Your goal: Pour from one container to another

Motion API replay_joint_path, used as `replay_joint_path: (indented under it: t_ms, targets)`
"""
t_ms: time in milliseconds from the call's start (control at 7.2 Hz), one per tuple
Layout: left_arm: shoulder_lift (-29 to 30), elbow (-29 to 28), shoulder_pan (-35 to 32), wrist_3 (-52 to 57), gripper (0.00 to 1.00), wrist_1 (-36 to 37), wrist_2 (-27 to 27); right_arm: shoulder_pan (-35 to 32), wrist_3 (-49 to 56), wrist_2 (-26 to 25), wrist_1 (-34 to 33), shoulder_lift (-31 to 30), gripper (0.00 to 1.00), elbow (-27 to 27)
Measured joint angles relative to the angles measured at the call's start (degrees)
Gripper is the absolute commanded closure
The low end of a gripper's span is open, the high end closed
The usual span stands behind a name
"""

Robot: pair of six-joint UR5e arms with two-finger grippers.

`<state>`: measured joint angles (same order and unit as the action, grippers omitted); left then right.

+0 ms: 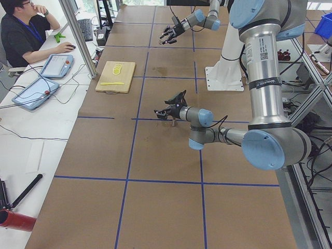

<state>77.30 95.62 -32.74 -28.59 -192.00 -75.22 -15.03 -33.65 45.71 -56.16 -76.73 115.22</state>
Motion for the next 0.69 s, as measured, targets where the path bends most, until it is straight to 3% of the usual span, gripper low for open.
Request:
replay_joint_path:
  t_ms: [278, 695]
  targets:
    - [1.01, -0.05, -13.04, 8.45, 0.03, 13.02, -18.83, 0.0, -0.01, -0.01, -0.06, -0.07, 1.0, -0.05]
    - [3.26, 0.34, -27.34, 23.44, 0.01, 36.16, -35.69, 0.01, -0.01, -0.01, -0.09, -0.13, 1.0, -0.2]
